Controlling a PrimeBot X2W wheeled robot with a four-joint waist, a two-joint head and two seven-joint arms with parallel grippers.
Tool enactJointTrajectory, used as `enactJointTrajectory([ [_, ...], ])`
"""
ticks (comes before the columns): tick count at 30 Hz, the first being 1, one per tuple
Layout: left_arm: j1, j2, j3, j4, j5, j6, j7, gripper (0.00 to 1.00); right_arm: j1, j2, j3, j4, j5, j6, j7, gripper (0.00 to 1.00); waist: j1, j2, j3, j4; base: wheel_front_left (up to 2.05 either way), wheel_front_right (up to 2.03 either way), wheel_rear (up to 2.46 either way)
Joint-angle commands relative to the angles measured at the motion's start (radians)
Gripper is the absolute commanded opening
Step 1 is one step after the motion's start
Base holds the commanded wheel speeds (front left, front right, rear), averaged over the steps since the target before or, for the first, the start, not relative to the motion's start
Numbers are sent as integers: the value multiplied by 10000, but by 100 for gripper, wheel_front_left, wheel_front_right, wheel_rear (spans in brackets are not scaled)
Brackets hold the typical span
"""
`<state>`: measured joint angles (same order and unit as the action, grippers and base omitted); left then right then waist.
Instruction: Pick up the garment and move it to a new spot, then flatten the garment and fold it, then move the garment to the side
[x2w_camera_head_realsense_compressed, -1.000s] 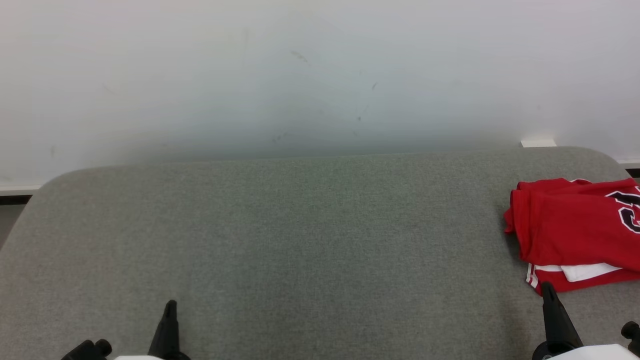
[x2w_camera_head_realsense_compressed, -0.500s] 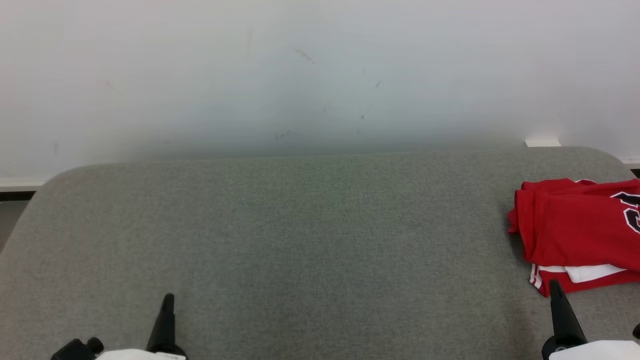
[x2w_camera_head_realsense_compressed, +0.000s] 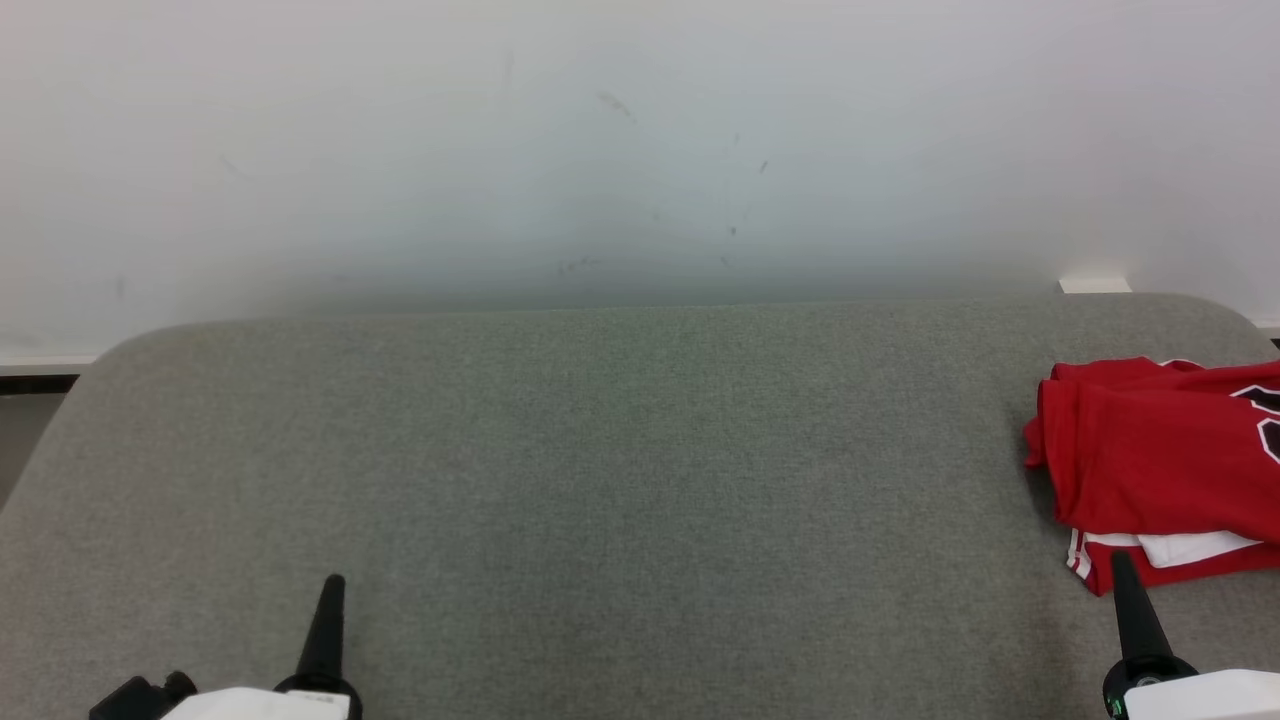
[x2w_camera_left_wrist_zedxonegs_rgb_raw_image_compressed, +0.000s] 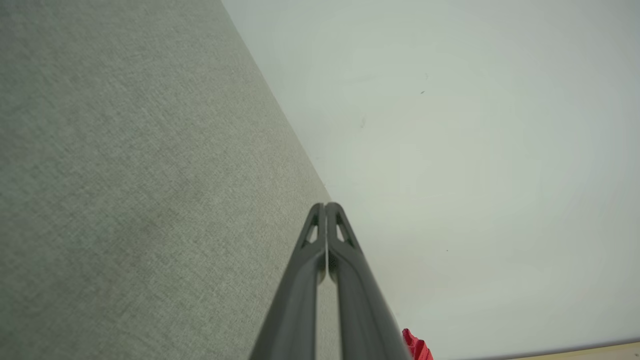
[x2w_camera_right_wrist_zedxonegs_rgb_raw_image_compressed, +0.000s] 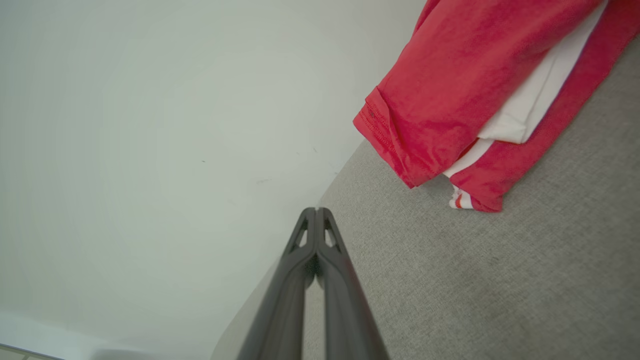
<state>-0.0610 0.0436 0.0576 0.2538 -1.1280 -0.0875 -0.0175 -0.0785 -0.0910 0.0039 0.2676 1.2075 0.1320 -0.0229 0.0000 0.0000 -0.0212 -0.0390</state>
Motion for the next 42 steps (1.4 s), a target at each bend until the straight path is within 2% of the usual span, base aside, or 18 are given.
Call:
enactJointTrajectory([
  [1, -194, 65, 73, -102, -232, -45, 65, 0, -218, -2, -88, -113, 233, -12, 44, 0, 0, 0, 3, 7, 0, 0, 0],
  [42, -482, 91, 480, -144, -3660, -282, 1014, 0, -395, 235, -856, -166, 3116, -20, 984, 0, 0, 0, 143, 267, 0, 0, 0],
])
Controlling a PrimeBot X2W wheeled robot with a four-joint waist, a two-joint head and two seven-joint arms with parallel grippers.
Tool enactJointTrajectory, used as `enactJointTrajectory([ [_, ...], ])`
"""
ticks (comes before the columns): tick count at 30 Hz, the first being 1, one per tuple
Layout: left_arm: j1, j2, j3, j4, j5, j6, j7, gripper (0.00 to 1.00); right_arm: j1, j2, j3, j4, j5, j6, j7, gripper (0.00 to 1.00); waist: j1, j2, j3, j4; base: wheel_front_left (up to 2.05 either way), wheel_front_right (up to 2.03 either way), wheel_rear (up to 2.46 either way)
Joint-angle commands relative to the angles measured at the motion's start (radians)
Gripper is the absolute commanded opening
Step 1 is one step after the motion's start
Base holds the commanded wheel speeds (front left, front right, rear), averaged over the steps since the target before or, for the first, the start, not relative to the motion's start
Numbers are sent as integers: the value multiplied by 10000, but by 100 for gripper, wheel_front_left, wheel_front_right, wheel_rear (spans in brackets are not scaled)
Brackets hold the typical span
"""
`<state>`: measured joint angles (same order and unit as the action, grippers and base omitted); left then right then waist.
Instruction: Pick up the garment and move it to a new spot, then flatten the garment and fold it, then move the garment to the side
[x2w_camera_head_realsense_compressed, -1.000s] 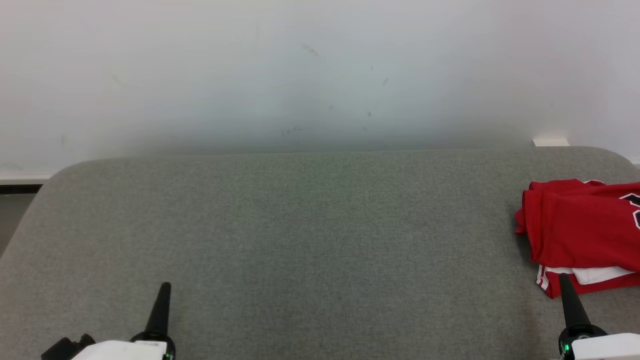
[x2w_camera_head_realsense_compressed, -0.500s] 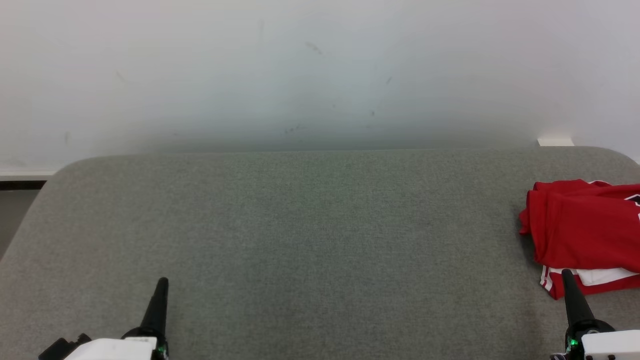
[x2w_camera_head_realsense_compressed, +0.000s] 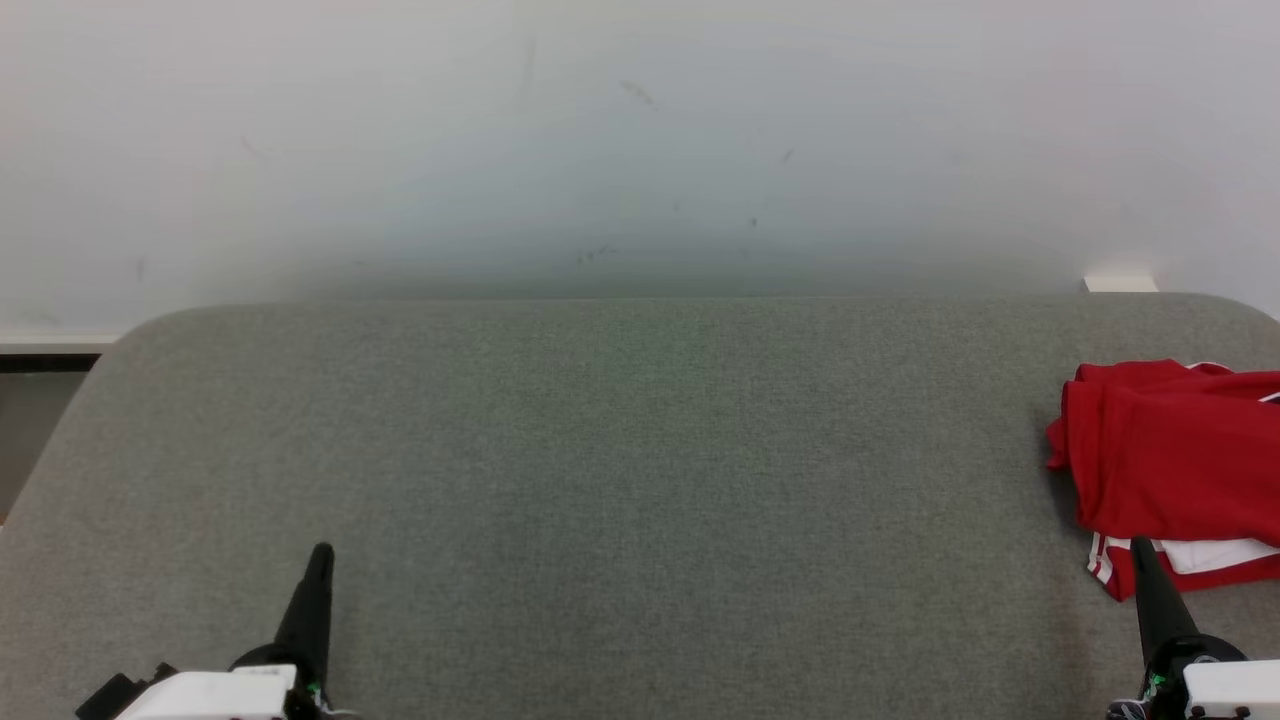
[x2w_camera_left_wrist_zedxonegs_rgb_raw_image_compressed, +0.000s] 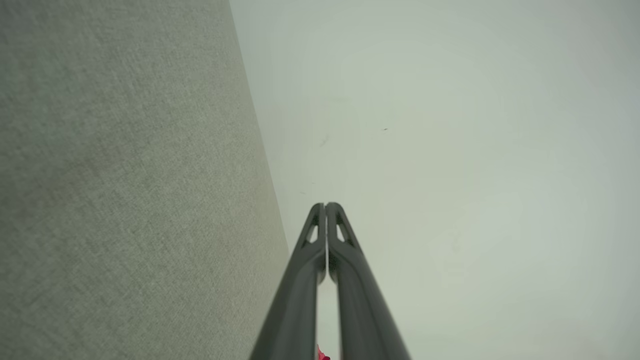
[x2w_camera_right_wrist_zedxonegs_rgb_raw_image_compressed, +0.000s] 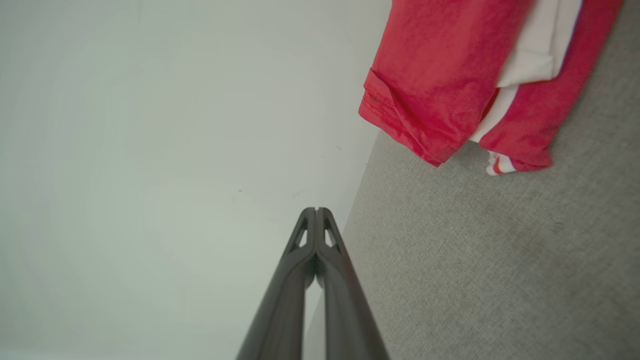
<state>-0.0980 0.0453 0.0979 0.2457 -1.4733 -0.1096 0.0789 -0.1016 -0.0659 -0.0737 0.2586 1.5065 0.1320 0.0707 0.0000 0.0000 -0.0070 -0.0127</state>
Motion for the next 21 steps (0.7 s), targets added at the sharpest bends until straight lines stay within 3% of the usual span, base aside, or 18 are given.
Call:
enactJointTrajectory([
  [1, -120, 75, 86, -63, -281, -68, 79, 0, -169, -11, -97, -78, 202, -21, 77, 0, 0, 0, 5, 10, 0, 0, 0],
  [21, -198, 79, 205, -70, -1435, -144, 402, 0, -202, 87, -349, -90, 1146, -23, 396, 0, 0, 0, 67, 127, 0, 0, 0],
])
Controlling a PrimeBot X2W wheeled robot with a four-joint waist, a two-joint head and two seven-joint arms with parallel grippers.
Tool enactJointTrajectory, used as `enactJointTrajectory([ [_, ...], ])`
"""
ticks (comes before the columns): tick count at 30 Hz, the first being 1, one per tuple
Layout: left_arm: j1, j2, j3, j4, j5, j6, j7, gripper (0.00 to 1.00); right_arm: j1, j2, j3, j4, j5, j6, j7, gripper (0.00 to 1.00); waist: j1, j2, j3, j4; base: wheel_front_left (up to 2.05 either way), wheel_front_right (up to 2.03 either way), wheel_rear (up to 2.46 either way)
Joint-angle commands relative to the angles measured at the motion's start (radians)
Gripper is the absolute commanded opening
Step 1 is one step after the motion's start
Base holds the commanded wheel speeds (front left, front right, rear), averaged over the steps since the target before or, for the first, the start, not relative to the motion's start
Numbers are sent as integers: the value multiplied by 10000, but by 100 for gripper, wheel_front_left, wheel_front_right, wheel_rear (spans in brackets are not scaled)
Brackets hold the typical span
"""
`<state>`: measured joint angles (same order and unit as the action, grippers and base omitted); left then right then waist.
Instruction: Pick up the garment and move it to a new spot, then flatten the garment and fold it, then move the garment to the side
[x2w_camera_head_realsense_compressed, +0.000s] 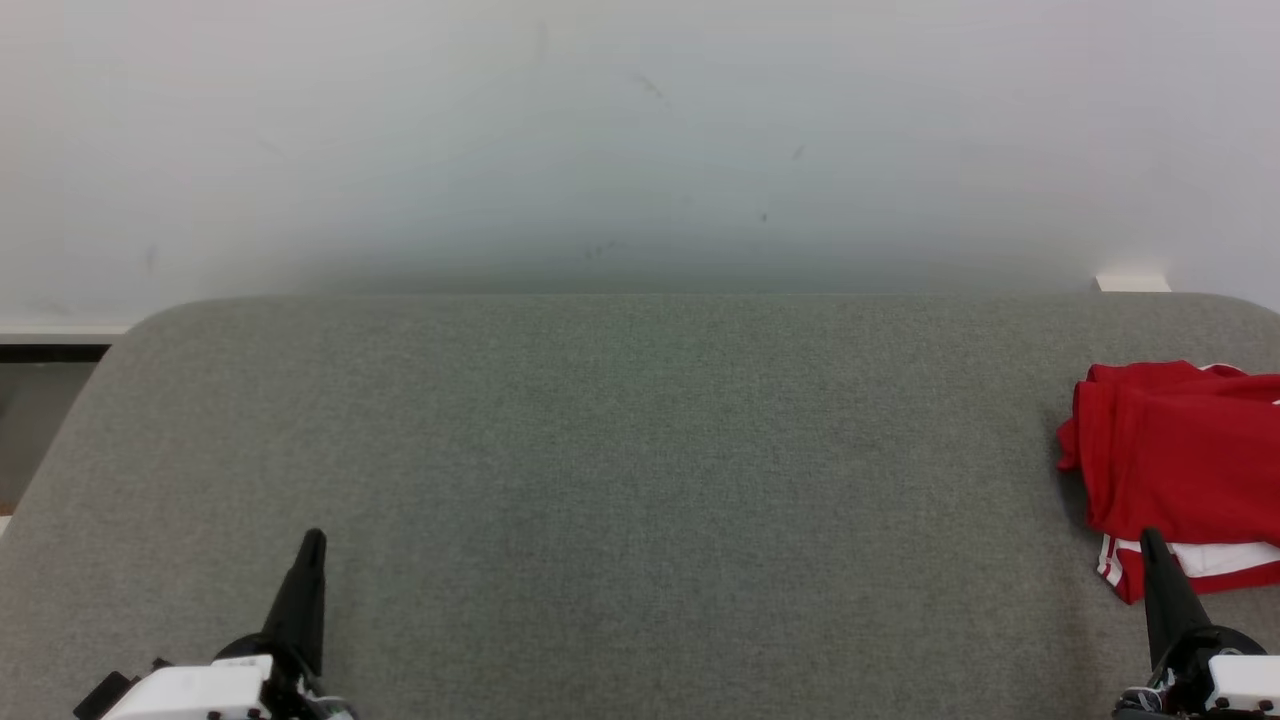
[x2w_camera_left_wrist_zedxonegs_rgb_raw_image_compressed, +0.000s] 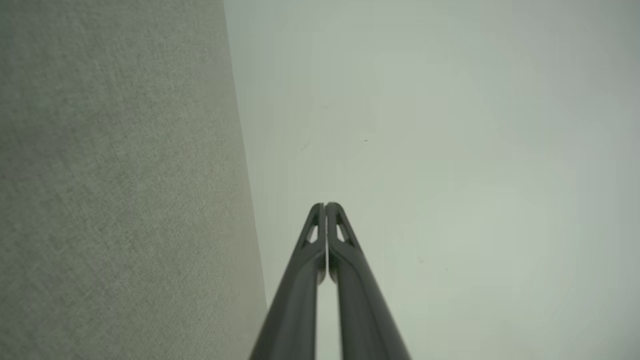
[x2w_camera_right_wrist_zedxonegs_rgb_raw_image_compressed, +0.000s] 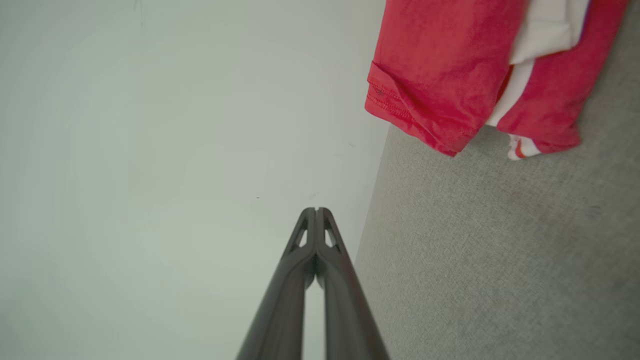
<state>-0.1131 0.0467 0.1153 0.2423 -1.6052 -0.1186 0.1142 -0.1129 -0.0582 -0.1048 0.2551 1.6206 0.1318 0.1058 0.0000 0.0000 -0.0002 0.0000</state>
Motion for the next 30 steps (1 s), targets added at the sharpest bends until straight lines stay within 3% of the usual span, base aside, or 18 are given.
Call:
enactJointTrajectory([
  [1, -48, 66, 30, -35, -116, -54, 49, 0, -84, 11, -38, -54, 4, -21, 46, 0, 0, 0, -1, -1, 0, 0, 0],
  [30, -46, 64, 29, -35, -116, -54, 48, 0, -79, 21, -50, -53, -13, -21, 60, 0, 0, 0, -1, -1, 0, 0, 0],
])
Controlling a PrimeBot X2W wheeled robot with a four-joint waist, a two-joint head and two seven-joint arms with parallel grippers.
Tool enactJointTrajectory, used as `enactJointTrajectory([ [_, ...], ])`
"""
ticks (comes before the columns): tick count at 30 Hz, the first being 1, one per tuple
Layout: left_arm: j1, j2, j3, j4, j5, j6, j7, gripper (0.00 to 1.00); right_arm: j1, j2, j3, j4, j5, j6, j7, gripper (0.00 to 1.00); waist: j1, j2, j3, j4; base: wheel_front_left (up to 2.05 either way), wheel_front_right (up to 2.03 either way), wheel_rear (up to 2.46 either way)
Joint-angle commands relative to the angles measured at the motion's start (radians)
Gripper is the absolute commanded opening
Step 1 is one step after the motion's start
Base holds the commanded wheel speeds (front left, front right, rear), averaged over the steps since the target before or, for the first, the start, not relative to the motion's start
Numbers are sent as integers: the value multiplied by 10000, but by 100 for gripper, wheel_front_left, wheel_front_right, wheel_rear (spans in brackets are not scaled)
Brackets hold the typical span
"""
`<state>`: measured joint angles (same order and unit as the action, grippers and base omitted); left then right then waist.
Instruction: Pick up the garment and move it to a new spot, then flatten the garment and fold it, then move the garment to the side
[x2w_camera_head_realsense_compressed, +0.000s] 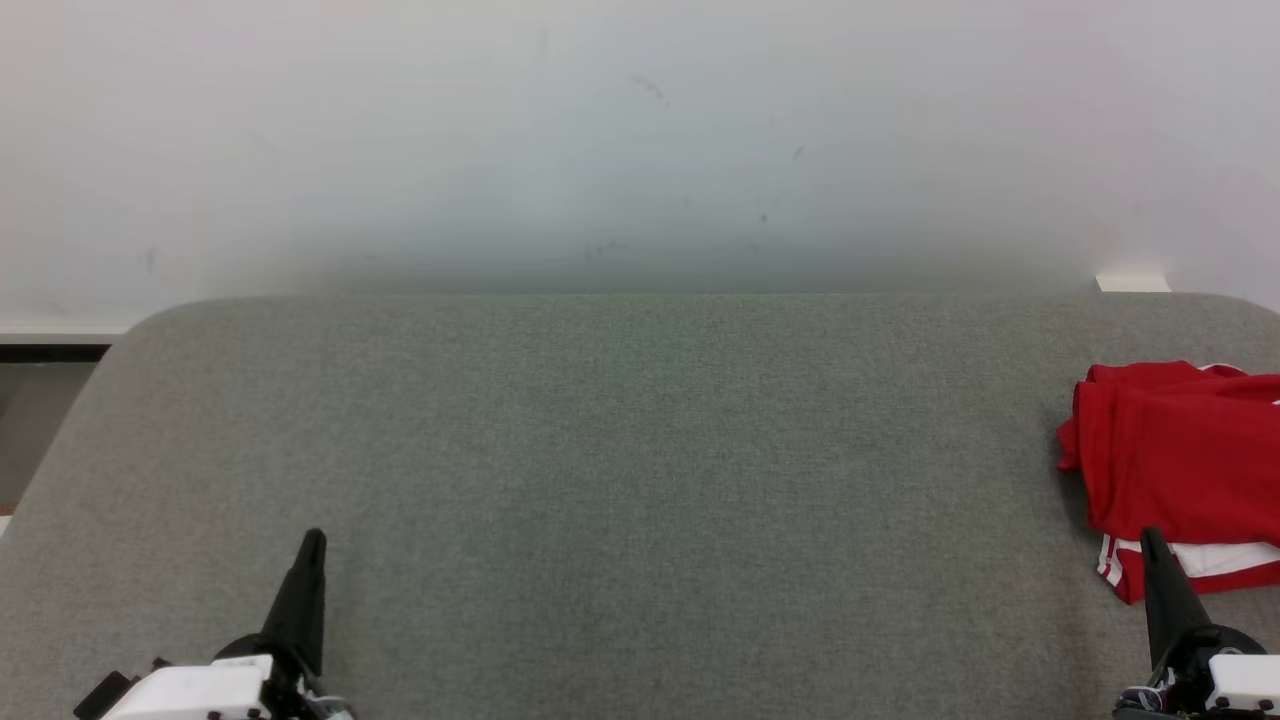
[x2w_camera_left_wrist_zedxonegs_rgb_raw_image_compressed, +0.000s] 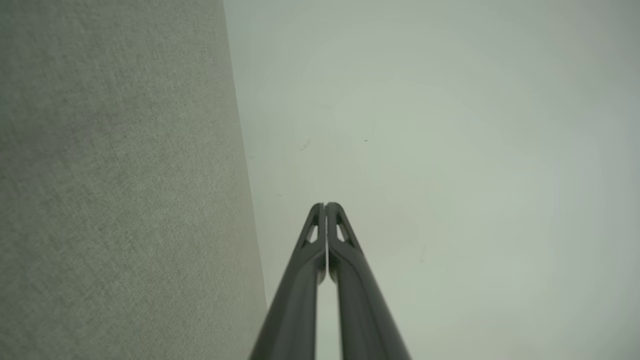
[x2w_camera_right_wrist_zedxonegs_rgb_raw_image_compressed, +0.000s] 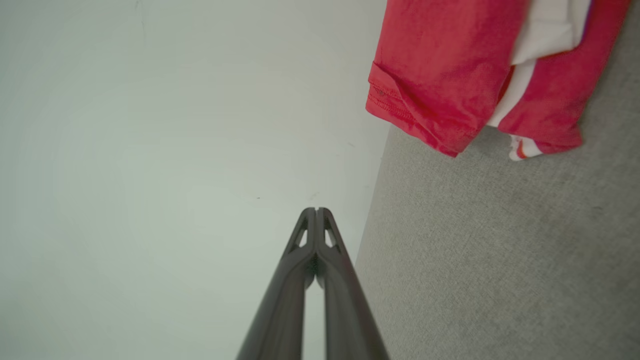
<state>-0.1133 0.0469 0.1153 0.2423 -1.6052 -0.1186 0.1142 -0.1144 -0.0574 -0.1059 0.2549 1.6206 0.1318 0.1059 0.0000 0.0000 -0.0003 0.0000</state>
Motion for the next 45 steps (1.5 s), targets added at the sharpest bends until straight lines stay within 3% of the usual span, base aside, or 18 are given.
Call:
enactJointTrajectory([
  [1, -44, 62, 29, -35, -116, -54, 48, 0, -64, 13, -39, -51, -14, -21, 59, 0, 0, 0, 0, 0, 0, 0, 0],
  [45, -43, 63, 27, -36, -117, -55, 47, 0, -66, 26, -57, -50, -37, -21, 57, 0, 0, 0, 0, 0, 0, 0, 0],
])
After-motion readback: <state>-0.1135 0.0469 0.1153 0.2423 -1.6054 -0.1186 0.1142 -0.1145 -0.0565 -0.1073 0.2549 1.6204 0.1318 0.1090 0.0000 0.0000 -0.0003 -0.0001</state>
